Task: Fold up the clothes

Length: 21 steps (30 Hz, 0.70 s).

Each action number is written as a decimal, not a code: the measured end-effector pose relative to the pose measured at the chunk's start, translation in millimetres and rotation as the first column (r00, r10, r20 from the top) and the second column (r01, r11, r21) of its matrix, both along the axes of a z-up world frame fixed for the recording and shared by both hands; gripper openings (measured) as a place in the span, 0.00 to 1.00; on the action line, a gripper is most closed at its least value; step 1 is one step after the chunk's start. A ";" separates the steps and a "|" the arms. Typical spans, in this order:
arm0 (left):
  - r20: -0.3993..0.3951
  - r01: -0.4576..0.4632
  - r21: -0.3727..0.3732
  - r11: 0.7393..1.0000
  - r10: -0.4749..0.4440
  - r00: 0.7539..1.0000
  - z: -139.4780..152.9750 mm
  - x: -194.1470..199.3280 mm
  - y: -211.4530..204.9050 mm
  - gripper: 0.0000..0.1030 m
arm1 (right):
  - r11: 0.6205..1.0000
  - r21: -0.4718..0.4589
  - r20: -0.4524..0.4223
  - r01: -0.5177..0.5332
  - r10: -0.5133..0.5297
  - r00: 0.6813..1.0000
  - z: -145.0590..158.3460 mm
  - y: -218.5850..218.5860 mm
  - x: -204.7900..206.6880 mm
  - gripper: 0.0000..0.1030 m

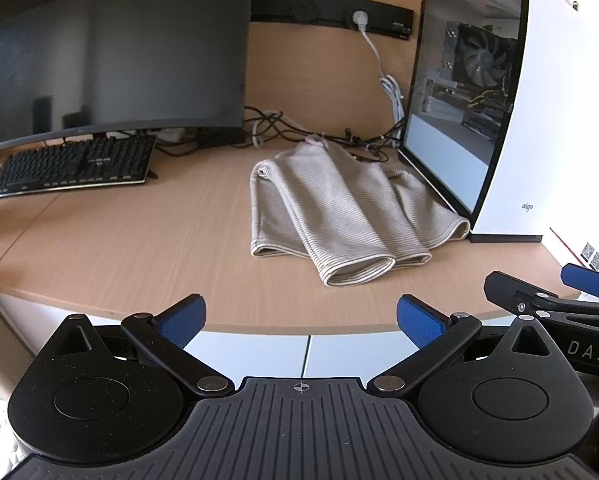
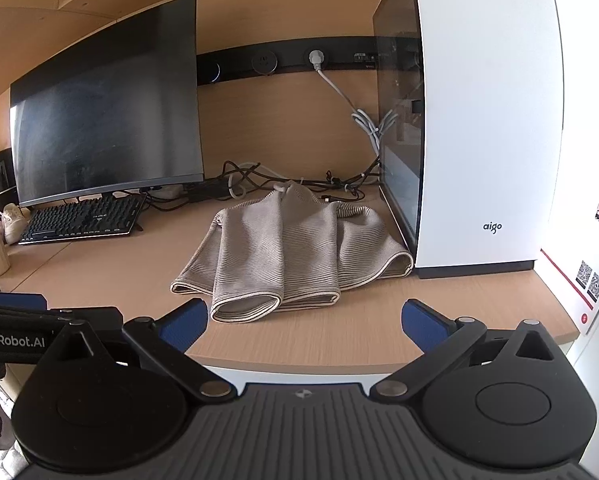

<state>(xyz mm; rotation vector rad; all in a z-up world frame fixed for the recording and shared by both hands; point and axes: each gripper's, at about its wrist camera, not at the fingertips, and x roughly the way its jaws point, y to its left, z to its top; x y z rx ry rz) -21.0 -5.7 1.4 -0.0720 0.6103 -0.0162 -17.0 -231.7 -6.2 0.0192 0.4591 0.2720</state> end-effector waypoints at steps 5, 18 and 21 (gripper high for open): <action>0.003 -0.003 0.002 1.000 0.003 1.000 0.9 -1.0 -0.1 1.00 | 1.000 -0.001 0.001 0.000 0.000 1.000 0.8 1.2 -0.8 1.00; 0.009 -0.006 0.013 1.000 0.006 1.000 0.8 -1.7 0.5 1.00 | 1.000 -0.004 0.000 -0.003 0.003 1.000 2.2 1.9 1.7 1.00; 0.007 -0.004 0.016 1.000 0.004 1.000 1.5 0.5 0.2 1.00 | 1.000 -0.004 -0.001 0.000 0.000 1.000 2.0 1.6 2.3 1.00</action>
